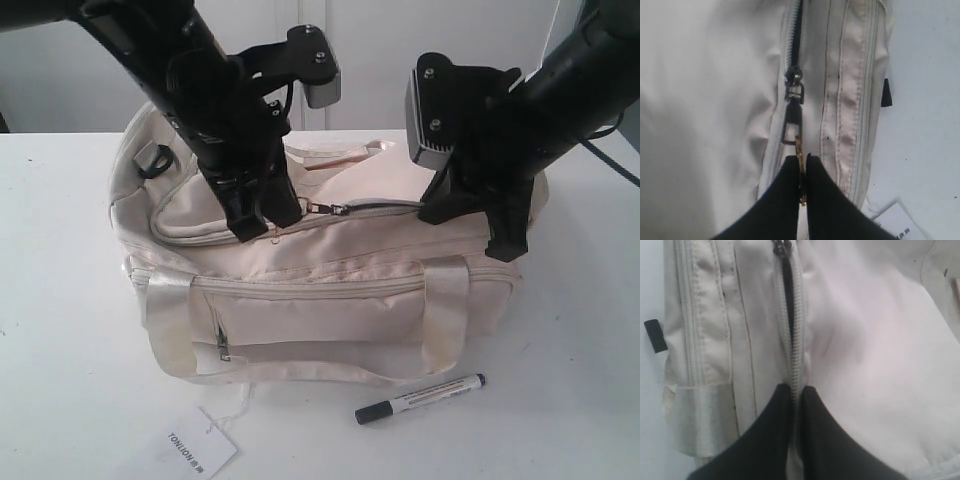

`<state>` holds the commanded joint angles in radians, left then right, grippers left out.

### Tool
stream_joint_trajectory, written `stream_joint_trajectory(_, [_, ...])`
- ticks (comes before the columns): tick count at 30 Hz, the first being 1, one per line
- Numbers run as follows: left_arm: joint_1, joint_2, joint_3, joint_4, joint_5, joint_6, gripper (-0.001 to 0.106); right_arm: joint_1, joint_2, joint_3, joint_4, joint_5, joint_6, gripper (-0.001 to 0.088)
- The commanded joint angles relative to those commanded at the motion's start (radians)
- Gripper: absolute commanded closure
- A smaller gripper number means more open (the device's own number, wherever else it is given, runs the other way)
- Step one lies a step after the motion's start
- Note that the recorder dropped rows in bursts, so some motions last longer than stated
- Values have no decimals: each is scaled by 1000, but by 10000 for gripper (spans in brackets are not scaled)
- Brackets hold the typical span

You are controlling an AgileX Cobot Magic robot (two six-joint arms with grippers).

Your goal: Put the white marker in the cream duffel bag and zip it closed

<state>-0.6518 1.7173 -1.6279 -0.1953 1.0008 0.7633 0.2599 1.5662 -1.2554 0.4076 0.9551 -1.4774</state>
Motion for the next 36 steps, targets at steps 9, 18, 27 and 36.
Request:
stream_joint_trajectory(9, [0,0,0,96,44,0,1053,0,0,0,0,-15,0,868])
stream_joint_trajectory(18, [0,0,0,133,66,-5,1053,0,0,0,0,-22,0,868])
stream_joint_trajectory(27, [0,0,0,212,125,-5,1053,0,0,0,-2,-29,0,868])
stream_joint_trajectory(36, [0,0,0,276,158,-5,1053,0,0,0,-42,-29,26,868])
